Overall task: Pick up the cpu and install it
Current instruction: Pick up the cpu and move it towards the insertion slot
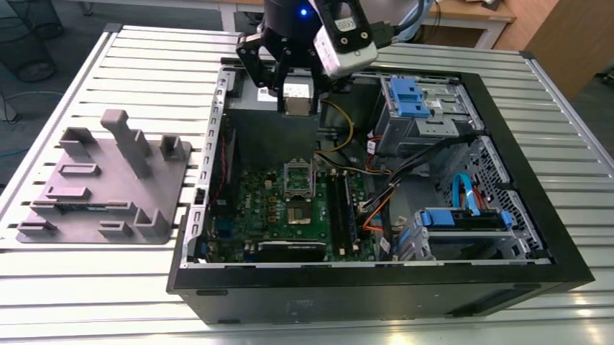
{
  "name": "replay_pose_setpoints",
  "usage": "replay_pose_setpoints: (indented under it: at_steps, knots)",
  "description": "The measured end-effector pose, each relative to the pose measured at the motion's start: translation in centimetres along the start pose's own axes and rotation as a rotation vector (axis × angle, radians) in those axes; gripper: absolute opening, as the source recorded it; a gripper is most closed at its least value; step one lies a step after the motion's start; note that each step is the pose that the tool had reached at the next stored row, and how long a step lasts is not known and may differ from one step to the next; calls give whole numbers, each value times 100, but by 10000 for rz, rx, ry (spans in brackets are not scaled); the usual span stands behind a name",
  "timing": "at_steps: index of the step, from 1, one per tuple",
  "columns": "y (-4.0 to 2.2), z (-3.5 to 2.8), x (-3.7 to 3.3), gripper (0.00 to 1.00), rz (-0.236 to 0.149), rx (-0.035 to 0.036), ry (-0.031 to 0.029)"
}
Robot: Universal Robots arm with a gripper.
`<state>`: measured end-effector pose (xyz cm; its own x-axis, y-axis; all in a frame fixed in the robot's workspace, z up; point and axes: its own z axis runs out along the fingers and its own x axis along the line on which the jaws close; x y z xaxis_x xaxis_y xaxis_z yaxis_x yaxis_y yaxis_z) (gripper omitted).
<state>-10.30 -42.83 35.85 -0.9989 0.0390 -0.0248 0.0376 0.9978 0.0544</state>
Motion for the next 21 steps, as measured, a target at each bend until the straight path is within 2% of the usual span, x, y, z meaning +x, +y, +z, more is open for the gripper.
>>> replay_pose_setpoints:
  at_steps: [5,11,17,21]
  knots:
    - [-82,-2,-2,47,1,-1,-1]
    - [-262,-8,-9,47,2,1,0]
    - [-410,-11,-15,47,2,4,0]
    - [-432,-12,-15,47,3,6,-1]
